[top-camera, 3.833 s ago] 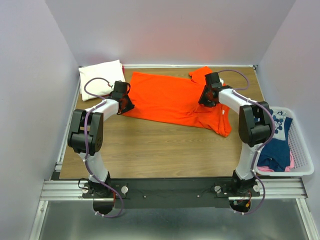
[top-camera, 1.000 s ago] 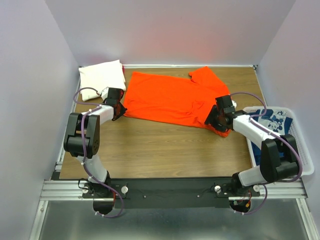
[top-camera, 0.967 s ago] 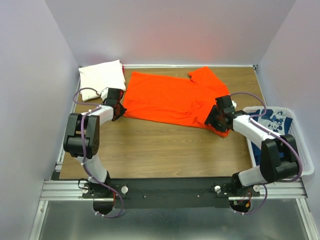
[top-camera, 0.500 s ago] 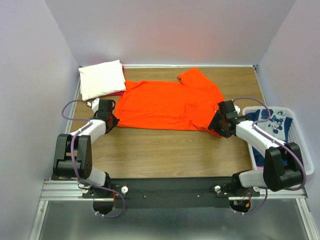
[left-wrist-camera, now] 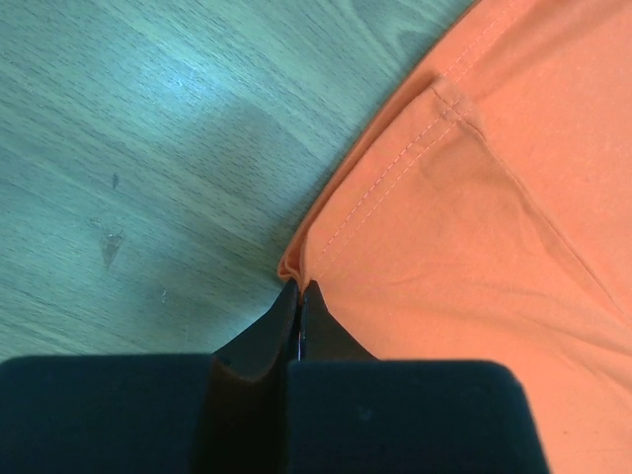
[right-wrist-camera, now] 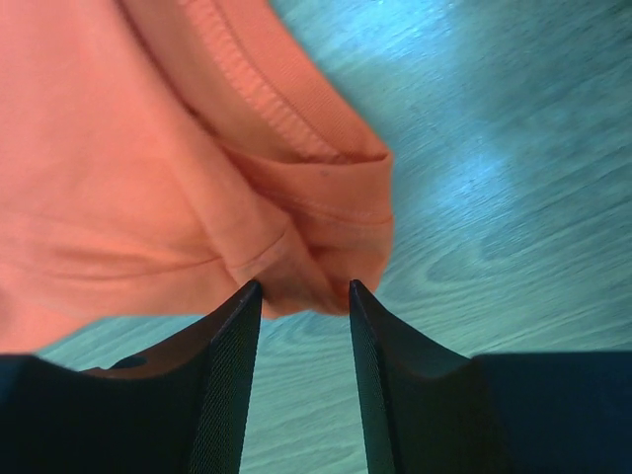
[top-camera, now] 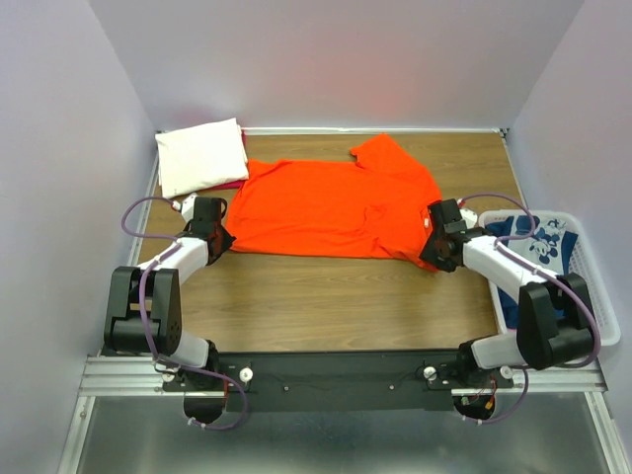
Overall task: Fold and stack the t-shirts
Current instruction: Fold the tshirt
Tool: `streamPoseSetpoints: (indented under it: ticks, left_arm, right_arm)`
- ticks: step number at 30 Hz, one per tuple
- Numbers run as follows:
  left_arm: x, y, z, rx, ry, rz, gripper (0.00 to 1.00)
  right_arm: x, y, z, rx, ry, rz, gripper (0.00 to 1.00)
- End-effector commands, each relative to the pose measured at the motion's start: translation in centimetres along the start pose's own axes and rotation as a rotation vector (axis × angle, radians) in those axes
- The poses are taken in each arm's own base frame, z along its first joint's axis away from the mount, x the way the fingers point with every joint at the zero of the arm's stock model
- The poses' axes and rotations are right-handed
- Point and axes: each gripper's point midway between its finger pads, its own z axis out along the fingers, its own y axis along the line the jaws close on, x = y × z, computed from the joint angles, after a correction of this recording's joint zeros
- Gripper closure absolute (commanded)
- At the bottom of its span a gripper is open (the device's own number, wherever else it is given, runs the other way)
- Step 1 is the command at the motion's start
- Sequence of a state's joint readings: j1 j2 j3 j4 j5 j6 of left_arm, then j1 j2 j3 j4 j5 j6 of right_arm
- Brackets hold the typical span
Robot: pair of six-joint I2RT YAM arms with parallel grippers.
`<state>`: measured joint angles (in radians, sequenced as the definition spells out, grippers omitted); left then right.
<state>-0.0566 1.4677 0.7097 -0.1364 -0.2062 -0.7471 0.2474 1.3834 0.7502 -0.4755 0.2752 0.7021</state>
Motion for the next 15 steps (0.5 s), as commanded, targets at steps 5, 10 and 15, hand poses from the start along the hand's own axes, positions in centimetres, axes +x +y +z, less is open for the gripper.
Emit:
streamPoseSetpoints:
  ticks: [5,10,15]
  left_arm:
    - [-0.1,-0.2,0.3,0.021,0.011,0.025,1.0]
    - [-0.2,-0.4,0.3,0.022,0.014,0.032,1.0]
    - [-0.5,-0.3,0.3,0.013,0.012,0.043,1.0]
  right_arm:
    - [-1.7,-1.0,1.1,0.116,-0.043,-0.009,0.57]
    - [-3.1,-0.2,0.8,0.099,-0.075,-0.014,0.81]
    - [-4.8,0.1,0.1,0.098,-0.115,-0.055,0.96]
